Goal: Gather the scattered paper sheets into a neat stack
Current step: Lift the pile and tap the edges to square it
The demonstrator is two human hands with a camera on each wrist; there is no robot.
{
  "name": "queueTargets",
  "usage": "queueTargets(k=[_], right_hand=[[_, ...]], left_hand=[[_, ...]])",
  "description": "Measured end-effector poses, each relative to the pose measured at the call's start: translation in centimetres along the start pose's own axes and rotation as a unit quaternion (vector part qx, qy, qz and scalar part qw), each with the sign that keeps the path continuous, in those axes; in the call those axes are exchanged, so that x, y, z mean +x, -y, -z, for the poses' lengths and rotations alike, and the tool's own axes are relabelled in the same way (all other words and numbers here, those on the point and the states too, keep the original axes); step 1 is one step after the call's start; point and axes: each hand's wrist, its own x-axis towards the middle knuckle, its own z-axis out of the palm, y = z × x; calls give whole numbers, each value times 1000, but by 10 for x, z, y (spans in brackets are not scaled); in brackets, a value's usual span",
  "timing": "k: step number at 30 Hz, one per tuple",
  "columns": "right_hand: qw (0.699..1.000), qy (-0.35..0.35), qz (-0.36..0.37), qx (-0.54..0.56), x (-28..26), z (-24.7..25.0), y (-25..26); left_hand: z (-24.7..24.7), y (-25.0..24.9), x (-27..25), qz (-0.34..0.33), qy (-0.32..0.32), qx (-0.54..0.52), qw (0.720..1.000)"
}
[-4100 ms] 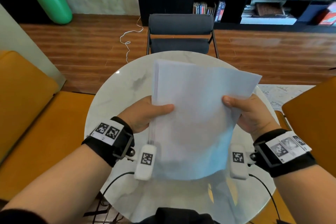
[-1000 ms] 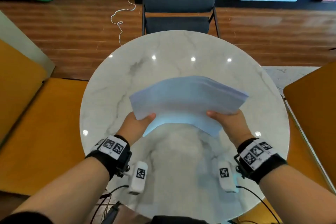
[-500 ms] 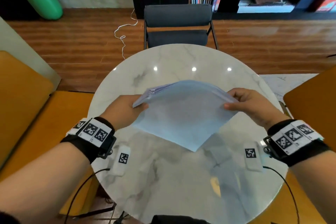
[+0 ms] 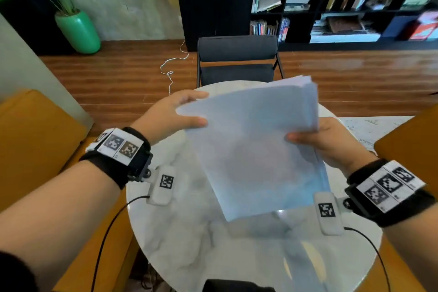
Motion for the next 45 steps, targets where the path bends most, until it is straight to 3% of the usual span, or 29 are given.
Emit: queueTargets(k=[3, 6, 9, 11, 13, 15, 19, 22, 24, 30, 33, 37, 41, 45], right_hand=[[993, -24, 6, 111, -1, 5, -9], [983, 9, -16, 185, -3, 0, -16], [974, 83, -97, 185, -5, -3, -28], [967, 99, -165, 169, -6, -3, -37], [967, 74, -200, 143, -6, -7, -45], [977, 34, -184, 101, -6, -13, -50], [995, -58, -54, 65, -4, -25, -42], [994, -92, 49, 26, -5, -25, -32], [993, -91, 72, 30, -7, -22, -35], [993, -77, -82, 27, -11, -36, -89], [994, -84, -72, 27, -6, -35, -82], [997, -68, -8, 37, -6, -25, -66], [991, -87, -96, 29, -12, -37, -102], [985, -105, -134, 28, -8, -42, -130]], left_hand=[[-18, 23, -4, -2, 76, -227, 971], [-44, 34, -12, 94, 128, -371, 915], [-60, 46, -16, 159, 129, -429, 880], [-66, 52, -19, 194, 120, -429, 874], [-74, 56, -21, 229, 98, -396, 884], [-82, 61, -20, 230, 42, -345, 909], [-86, 52, -18, 138, -56, -212, 966], [-76, 41, -21, 58, -84, -162, 982], [-74, 44, -24, 29, -80, -158, 984], [-109, 96, -35, 150, -16, -121, 981], [-105, 89, -32, 154, -29, -118, 981], [-89, 79, -31, 122, -46, -134, 982], [-116, 106, -42, 175, -14, -88, 981], [-140, 116, -40, 209, -77, -76, 972]])
